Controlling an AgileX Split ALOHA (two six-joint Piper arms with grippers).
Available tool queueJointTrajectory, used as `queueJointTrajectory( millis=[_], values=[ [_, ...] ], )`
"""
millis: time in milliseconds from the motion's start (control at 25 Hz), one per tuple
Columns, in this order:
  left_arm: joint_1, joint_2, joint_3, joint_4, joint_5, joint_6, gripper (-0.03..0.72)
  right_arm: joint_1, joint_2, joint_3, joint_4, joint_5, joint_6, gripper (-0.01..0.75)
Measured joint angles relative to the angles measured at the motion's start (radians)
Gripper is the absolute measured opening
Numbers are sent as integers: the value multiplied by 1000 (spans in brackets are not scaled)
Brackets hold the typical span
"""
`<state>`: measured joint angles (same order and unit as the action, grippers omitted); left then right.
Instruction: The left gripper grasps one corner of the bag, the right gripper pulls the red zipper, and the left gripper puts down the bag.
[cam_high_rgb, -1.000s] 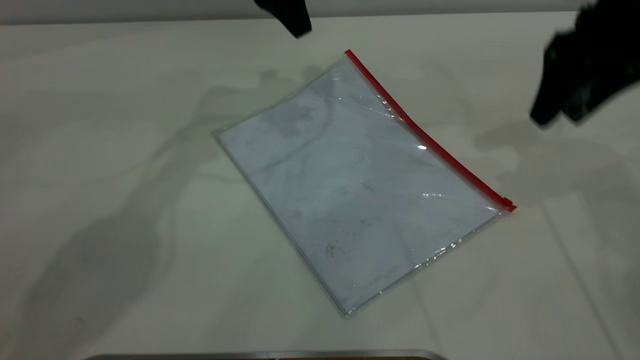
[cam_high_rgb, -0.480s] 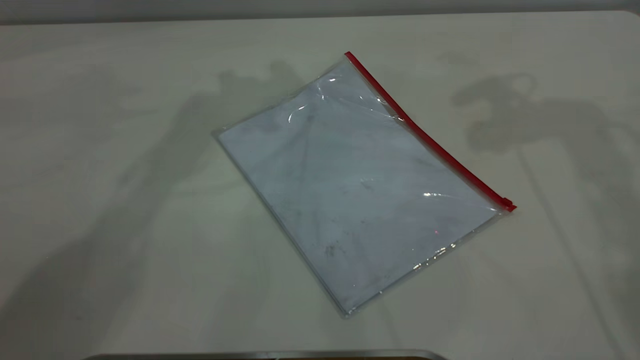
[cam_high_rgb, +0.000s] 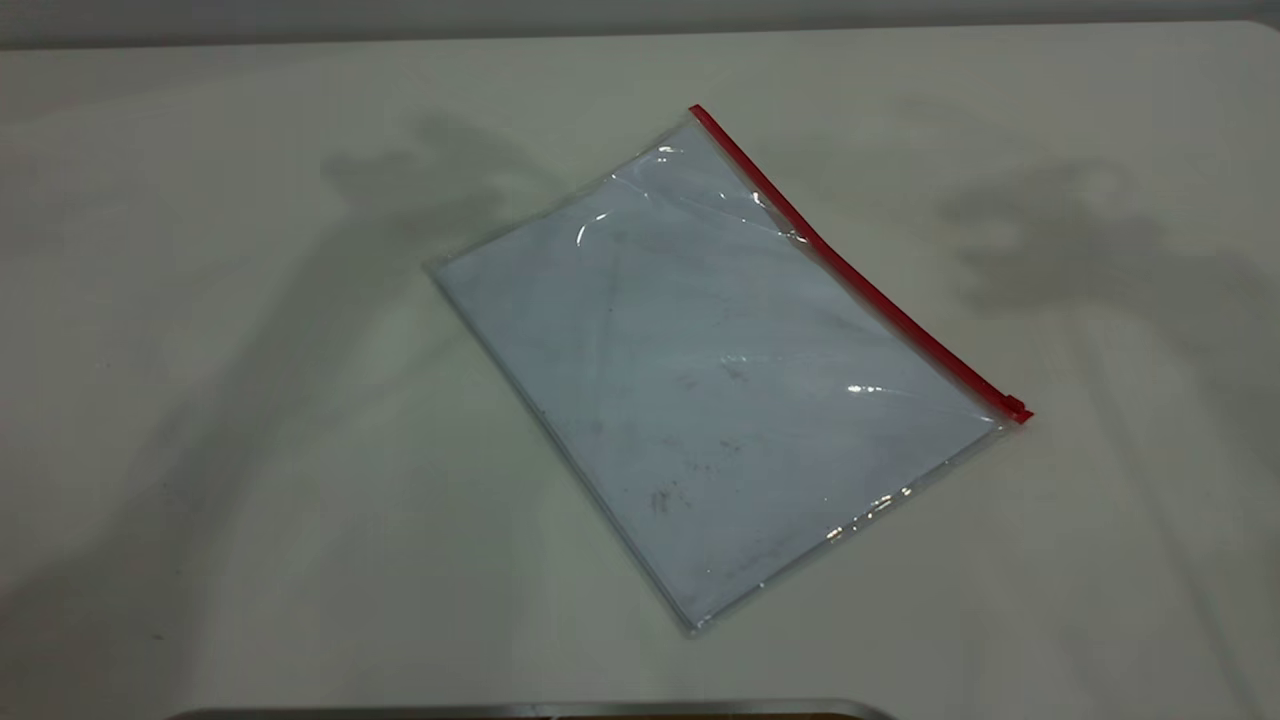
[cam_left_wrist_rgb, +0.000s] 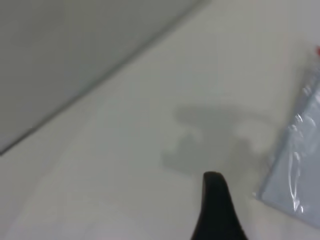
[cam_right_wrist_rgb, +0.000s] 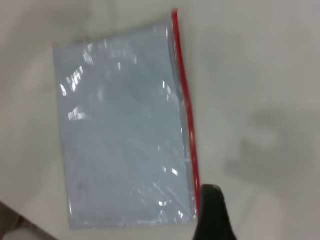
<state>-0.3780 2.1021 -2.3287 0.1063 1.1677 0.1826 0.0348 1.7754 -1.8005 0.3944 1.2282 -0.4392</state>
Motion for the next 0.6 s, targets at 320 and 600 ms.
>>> queueJointTrajectory(
  millis=[320,600],
  values=[
    [0,-344,156,5,0,-52,578,0,-395,8,0,7,94,561],
    [0,-695,464,5,0,-143,578,0,-767,220,5,7,126,561]
  ],
)
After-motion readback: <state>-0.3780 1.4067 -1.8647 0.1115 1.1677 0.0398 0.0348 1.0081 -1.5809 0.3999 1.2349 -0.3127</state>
